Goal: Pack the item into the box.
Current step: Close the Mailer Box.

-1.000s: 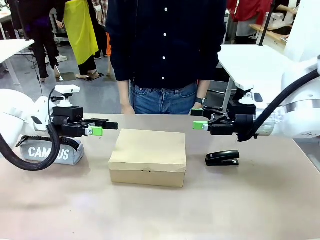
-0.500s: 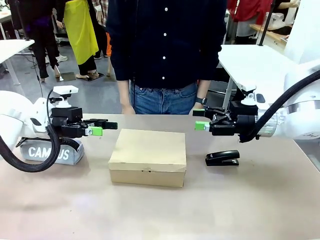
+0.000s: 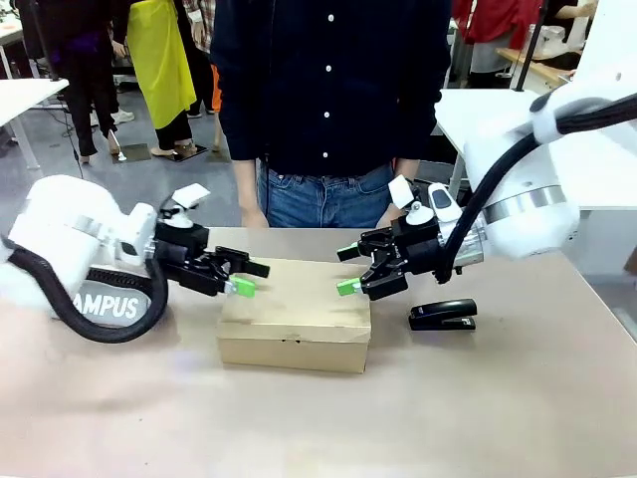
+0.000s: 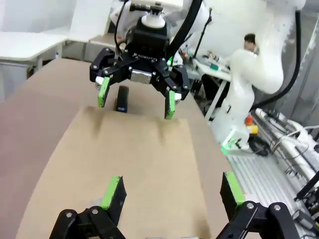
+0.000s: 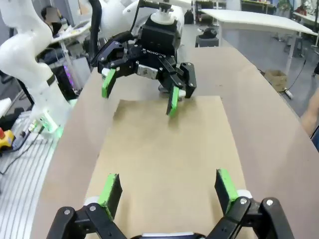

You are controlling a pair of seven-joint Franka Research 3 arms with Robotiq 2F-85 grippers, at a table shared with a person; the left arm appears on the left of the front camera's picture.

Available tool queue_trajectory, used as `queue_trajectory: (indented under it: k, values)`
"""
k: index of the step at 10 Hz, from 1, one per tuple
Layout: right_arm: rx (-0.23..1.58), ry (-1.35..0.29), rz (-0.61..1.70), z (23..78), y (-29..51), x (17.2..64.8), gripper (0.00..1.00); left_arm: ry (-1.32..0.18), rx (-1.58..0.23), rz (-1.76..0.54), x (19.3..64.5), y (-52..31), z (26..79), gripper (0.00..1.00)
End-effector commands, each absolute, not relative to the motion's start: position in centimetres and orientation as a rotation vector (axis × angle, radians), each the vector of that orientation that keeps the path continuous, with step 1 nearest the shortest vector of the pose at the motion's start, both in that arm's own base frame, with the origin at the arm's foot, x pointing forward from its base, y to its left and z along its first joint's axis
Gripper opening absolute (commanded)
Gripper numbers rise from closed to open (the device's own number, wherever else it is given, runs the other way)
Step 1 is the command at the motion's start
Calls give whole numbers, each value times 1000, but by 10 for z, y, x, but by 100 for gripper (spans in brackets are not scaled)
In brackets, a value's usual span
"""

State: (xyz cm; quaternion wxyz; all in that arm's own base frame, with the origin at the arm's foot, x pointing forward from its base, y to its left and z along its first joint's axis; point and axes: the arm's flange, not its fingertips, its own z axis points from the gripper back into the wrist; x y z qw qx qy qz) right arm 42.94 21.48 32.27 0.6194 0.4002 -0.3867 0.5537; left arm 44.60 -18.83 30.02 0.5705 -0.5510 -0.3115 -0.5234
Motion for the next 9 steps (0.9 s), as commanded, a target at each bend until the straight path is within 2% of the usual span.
queue_trajectory:
  k: [1, 5, 9]
  values:
    - [897, -934, 1297, 304, 220, 434, 100, -711, -1260, -1340, 453, -193, 287, 100]
    - [807, -858, 1321, 287, 234, 432, 100, -682, -1238, -1377, 456, -192, 278, 100]
    - [867, -876, 1282, 291, 218, 429, 100, -715, -1267, -1396, 452, -186, 286, 100]
